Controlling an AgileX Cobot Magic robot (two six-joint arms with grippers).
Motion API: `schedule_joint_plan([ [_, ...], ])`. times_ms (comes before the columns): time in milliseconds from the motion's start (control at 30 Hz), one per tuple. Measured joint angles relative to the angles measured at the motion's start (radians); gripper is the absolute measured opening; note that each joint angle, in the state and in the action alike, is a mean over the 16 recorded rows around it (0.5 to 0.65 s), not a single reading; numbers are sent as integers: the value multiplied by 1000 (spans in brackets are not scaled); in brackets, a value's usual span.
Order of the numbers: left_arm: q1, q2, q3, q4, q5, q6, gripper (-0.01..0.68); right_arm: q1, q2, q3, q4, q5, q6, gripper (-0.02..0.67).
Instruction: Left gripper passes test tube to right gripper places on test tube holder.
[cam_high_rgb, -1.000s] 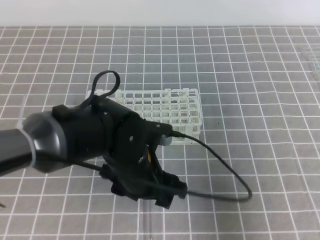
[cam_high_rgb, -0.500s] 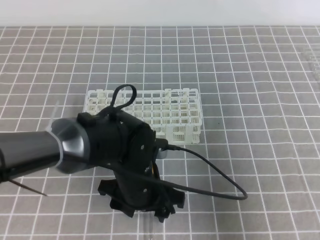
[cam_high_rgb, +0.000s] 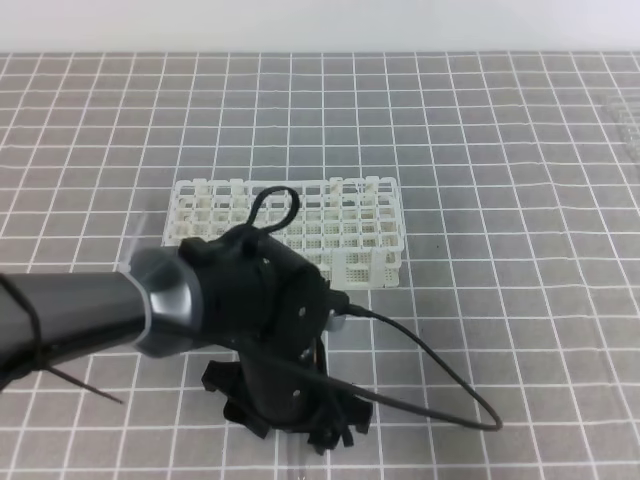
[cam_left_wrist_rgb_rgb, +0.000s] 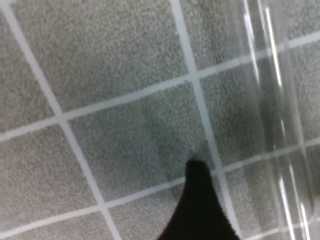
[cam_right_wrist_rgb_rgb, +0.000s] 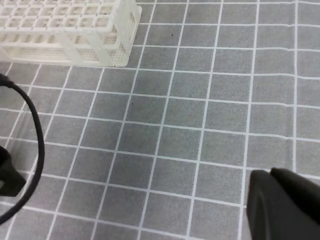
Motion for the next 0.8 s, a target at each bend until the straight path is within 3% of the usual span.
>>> schedule_joint_plan([
  [133,-9,9,-3,24,12,4,398,0,0,0,0,-1,0,-21],
  [567,-19,21,-8,108,66,19,165,0,0,0,0,-1,0,-21],
  [800,-22,21,-9,154,89,40,110,0,0,0,0,-1,0,-21],
])
